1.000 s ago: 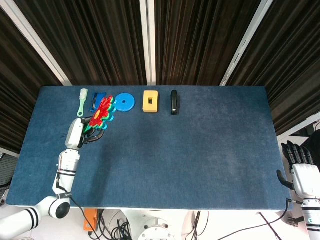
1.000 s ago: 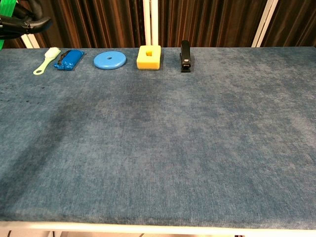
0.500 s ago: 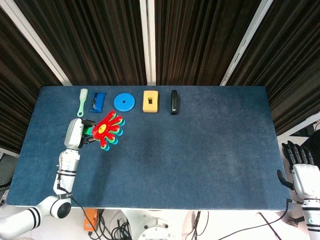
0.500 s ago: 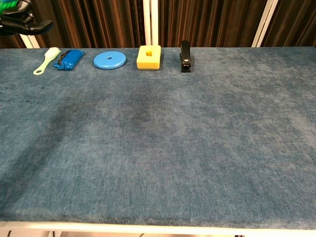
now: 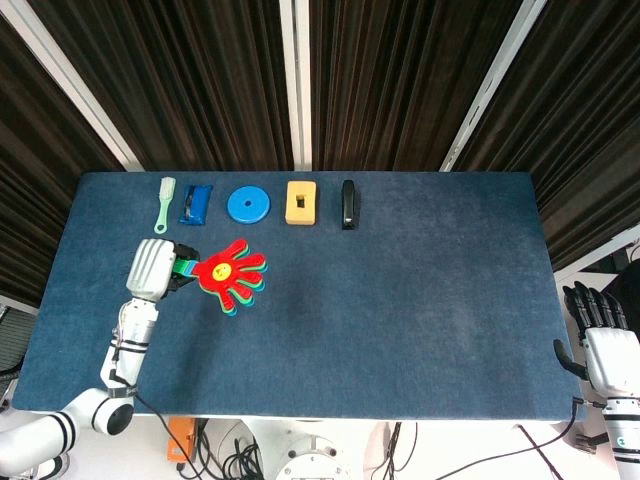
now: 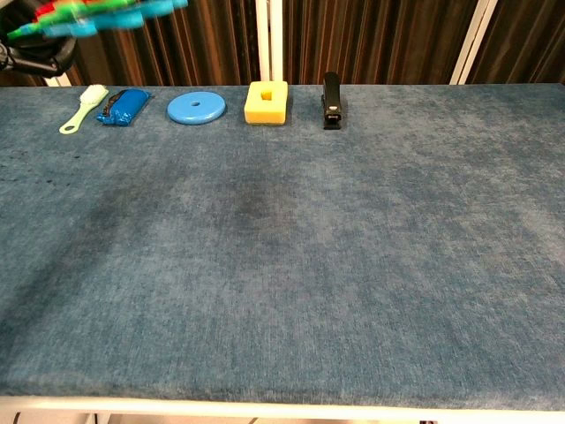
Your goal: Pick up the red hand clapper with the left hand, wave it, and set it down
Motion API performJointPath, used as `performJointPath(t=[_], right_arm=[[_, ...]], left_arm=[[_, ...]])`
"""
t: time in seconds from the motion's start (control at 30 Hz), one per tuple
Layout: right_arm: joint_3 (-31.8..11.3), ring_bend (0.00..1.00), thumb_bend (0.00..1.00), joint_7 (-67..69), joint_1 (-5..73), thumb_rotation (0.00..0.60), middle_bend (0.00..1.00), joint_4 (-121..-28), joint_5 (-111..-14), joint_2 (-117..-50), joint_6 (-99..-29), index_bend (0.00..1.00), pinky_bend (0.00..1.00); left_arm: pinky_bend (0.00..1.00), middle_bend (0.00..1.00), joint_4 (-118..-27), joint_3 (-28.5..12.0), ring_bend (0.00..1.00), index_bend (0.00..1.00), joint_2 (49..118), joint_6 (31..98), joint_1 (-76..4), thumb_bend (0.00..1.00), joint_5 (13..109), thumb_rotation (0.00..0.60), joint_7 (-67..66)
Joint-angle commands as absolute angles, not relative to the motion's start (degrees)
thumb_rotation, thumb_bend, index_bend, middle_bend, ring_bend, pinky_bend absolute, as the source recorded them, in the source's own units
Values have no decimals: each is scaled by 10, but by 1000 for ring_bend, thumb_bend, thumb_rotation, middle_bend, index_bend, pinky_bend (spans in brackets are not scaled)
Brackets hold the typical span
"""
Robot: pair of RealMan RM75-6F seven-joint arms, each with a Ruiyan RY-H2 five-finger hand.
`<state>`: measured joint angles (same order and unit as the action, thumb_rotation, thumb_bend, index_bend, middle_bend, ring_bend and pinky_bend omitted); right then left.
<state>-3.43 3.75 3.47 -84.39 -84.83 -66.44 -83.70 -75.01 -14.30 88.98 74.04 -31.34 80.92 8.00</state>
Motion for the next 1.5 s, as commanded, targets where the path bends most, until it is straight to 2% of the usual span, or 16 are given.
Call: performJointPath(t=[0.03, 0.13, 0.23, 0.33, 0.43, 0.57, 0.7, 0.8, 0.93, 1.03, 1.2, 1.37, 1.5], right_arm=[[-34, 0, 312, 38, 35, 600, 0, -844, -848, -664, -837, 0, 0], [-34, 0, 312, 38, 35, 600, 0, -843, -848, -665, -837, 0, 0], [-34, 0, 312, 38, 35, 600, 0, -843, -849, -665, -836, 0, 0], [-34, 0, 312, 38, 35, 600, 0, -844, -848, -665, -836, 0, 0], [-34, 0, 312, 38, 35, 600, 0, -845, -849, -664, -837, 0, 0], [-34, 0, 314, 38, 36, 600, 0, -843, -845, -665, -833, 0, 0], [-34, 0, 313, 38, 36, 600, 0, -842, -846, -666, -832, 0, 0], [-34, 0, 313, 38, 36, 600, 0, -842, -846, -666, -833, 0, 0], [-34, 0, 314, 36, 36, 600, 0, -843, -847, -666, -834, 0, 0], [-34, 0, 314, 35, 36, 600, 0, -844, -846, -666, -834, 0, 0], [-34, 0, 313, 35, 36, 600, 0, -843, -846, -666, -833, 0, 0], [-34, 0, 313, 37, 35, 600, 0, -842, -845, -667, -833, 0, 0], [-34, 0, 313, 39, 35, 600, 0, -840, -845, -667, -833, 0, 0]], left_arm=[[1000, 1000, -681, -108, 1000, 1000, 890, 766, -328, 652, 873, 600, -36], [1000, 1000, -640, -91, 1000, 1000, 893, 780, -333, 651, 904, 600, -105], [1000, 1000, -651, -99, 1000, 1000, 901, 778, -324, 650, 879, 600, -67], [1000, 1000, -739, -137, 1000, 1000, 902, 745, -306, 656, 795, 600, 92], [1000, 1000, -823, -172, 1000, 1000, 871, 691, -296, 667, 724, 600, 215], [1000, 1000, -947, -235, 1000, 1000, 802, 579, -273, 687, 639, 600, 477], [1000, 1000, -969, -275, 1000, 1000, 761, 507, -252, 705, 642, 600, 676], [1000, 1000, -956, -278, 1000, 1000, 752, 493, -244, 717, 677, 600, 740], [1000, 1000, -929, -258, 1000, 1000, 755, 509, -251, 726, 706, 600, 686], [1000, 1000, -903, -235, 1000, 1000, 768, 544, -261, 737, 720, 600, 561], [1000, 1000, -847, -191, 1000, 1000, 815, 637, -278, 744, 763, 600, 287], [1000, 1000, -731, -144, 1000, 1000, 867, 736, -301, 742, 875, 600, 43], [1000, 1000, -646, -102, 1000, 1000, 888, 776, -321, 719, 962, 600, -69]])
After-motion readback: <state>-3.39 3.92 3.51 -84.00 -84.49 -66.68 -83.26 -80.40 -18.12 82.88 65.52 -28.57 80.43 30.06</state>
